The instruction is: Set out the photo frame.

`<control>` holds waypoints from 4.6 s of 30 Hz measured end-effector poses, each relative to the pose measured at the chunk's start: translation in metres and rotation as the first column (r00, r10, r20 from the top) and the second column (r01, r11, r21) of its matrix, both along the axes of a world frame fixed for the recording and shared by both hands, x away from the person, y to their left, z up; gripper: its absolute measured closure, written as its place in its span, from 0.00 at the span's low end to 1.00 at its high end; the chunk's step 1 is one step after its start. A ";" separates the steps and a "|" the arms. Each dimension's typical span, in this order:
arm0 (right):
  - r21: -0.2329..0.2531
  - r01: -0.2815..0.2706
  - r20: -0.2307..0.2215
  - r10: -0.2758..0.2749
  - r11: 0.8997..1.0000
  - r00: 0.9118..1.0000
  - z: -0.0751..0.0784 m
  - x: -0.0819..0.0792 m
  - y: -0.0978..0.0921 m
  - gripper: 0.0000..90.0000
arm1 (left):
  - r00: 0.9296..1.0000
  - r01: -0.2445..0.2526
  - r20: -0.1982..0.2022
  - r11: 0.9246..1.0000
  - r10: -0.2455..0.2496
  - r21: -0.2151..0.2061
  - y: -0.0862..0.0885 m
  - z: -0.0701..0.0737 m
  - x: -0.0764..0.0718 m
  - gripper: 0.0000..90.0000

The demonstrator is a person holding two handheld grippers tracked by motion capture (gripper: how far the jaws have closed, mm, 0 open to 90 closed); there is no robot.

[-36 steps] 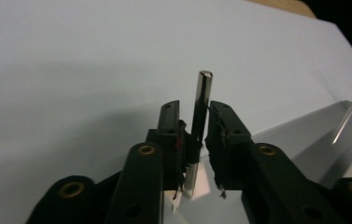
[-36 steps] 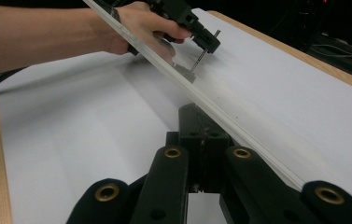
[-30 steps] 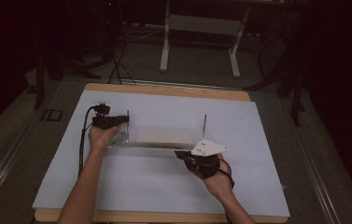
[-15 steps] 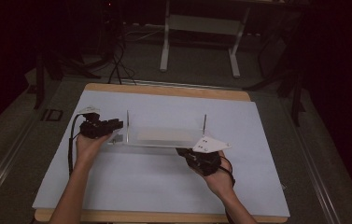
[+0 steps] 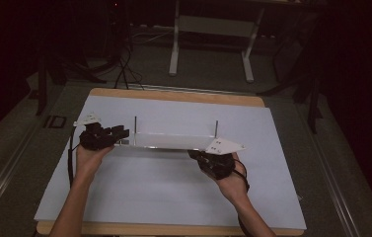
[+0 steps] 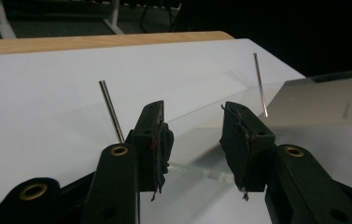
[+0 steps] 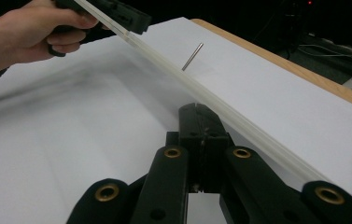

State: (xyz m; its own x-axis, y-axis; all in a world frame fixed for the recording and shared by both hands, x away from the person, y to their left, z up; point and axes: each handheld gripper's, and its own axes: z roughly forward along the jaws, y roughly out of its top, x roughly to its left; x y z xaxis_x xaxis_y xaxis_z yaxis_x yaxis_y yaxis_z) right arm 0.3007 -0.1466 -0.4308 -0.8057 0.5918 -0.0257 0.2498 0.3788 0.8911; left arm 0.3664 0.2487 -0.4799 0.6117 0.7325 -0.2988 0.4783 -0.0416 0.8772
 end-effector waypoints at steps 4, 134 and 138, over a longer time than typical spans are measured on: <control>0.002 0.003 -0.002 -0.003 1.000 1.000 0.002 0.002 0.000 1.00 | 1.000 -0.016 0.012 1.000 0.016 -0.003 0.004 0.001 -0.003 0.65; -0.034 0.184 0.006 -0.183 0.982 0.983 -0.032 0.119 -0.076 0.54 | 0.994 -0.045 0.104 0.968 0.019 0.248 -0.036 0.012 0.033 0.59; -0.009 0.189 0.016 -0.189 0.982 0.982 -0.034 0.121 -0.077 0.54 | 0.992 -0.060 0.120 0.968 0.032 0.243 -0.038 0.010 0.035 0.58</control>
